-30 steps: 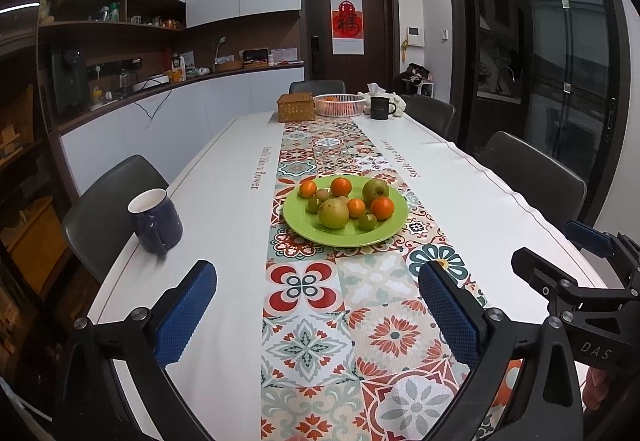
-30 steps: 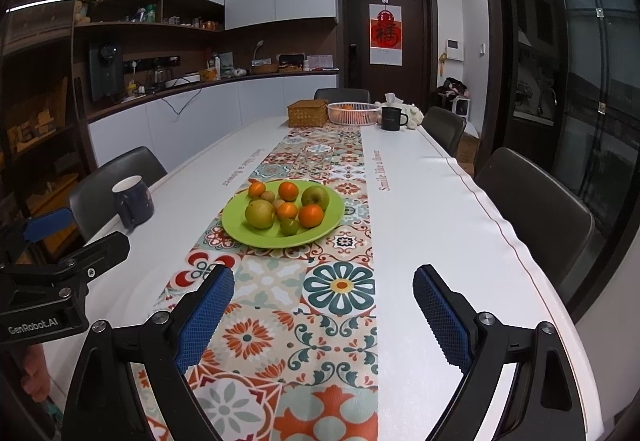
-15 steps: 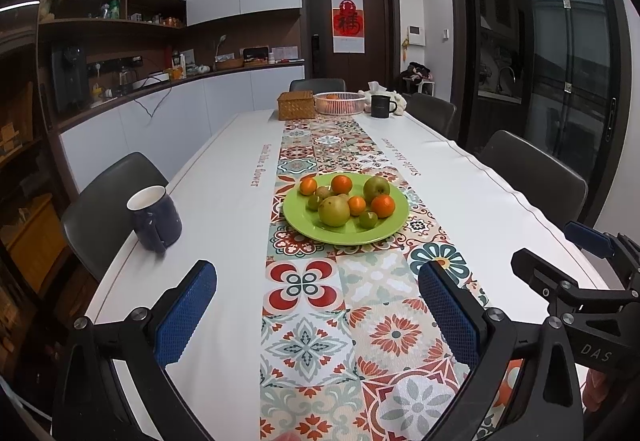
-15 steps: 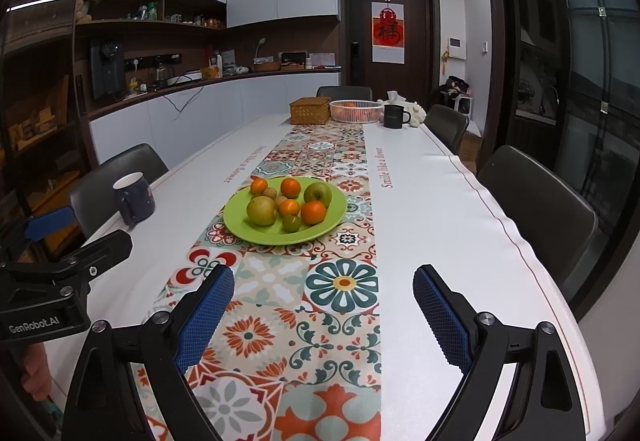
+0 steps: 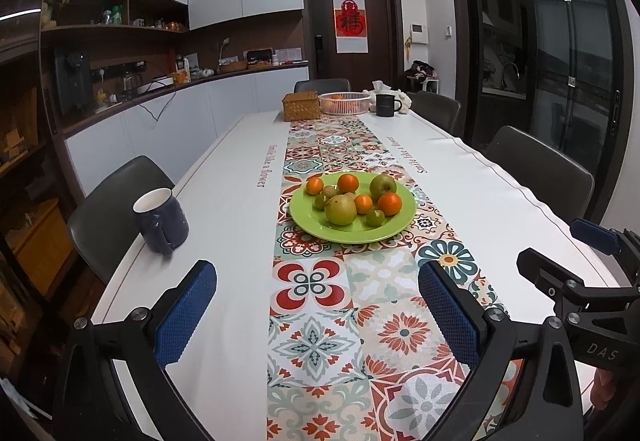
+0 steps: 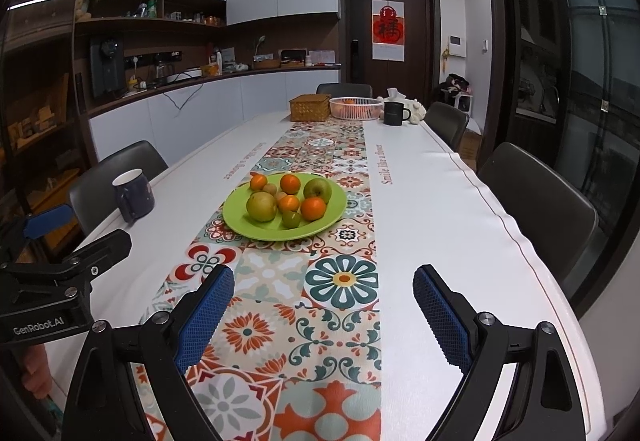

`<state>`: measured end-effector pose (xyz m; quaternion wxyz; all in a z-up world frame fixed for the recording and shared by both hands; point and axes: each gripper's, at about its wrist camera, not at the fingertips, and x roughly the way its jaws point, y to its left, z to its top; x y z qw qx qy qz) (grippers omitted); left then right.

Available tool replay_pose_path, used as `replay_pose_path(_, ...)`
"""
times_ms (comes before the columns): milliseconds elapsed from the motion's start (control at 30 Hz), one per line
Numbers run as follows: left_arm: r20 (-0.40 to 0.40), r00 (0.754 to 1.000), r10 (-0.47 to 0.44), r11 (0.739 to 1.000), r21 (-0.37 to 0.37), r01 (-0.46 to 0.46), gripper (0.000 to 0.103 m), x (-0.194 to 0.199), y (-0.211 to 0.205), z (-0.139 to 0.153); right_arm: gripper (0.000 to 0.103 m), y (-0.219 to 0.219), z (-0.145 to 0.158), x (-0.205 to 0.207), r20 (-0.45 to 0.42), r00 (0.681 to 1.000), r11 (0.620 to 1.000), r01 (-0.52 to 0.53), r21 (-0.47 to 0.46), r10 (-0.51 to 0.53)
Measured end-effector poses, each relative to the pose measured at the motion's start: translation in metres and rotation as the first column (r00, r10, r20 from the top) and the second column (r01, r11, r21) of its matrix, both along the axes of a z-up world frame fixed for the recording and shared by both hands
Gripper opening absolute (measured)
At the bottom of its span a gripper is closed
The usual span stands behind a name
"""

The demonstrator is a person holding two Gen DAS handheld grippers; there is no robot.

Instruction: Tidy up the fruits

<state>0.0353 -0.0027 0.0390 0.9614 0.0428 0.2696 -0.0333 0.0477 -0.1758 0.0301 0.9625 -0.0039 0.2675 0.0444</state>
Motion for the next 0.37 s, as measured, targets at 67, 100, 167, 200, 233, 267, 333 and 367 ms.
replay_pose_path(67,-0.002,1.0,-0.003,1.0,0.001,0.003,0.103,0.0002,0.0004,-0.0004,0.092,-0.0002,-0.0015,0.0003,-0.002,1.0,1.0,0.0,-0.002,0.0)
replay_pose_path(100,-0.004,1.0,-0.001,1.0,0.0,0.001,0.103,0.0003,0.0008,-0.0006,0.092,-0.0006,-0.002,0.0008,-0.004,1.0,1.0,0.001,-0.001,-0.001)
replay_pose_path(167,-0.007,1.0,-0.001,1.0,-0.001,0.001,0.103,0.0005,0.0014,-0.0004,0.092,-0.0014,-0.003,0.0015,-0.007,1.0,1.0,0.001,0.0,-0.001)
replay_pose_path(200,-0.008,1.0,-0.001,1.0,-0.001,0.001,0.103,0.0006,0.0019,-0.0007,0.092,-0.0015,-0.0032,0.0016,-0.008,1.0,1.0,0.001,0.0,-0.001)
replay_pose_path(233,-0.006,1.0,0.001,1.0,-0.001,-0.001,0.103,0.0008,0.0016,-0.0004,0.092,-0.0015,-0.0033,0.0016,-0.008,1.0,1.0,0.0,0.0,0.0)
replay_pose_path(267,-0.007,1.0,0.003,1.0,0.0,-0.003,0.103,0.001,0.0015,-0.0005,0.092,-0.0015,-0.0032,0.0016,-0.008,1.0,1.0,0.0,-0.001,0.0)
replay_pose_path(333,-0.011,1.0,0.008,1.0,0.002,-0.008,0.103,0.0021,0.0018,-0.0012,0.092,-0.0015,-0.004,0.0018,-0.009,1.0,1.0,0.0,-0.002,0.0)
replay_pose_path(367,-0.014,1.0,0.009,1.0,0.001,-0.009,0.103,0.003,0.002,-0.0022,0.092,-0.0015,-0.0039,0.002,-0.01,1.0,1.0,0.0,-0.001,0.0)
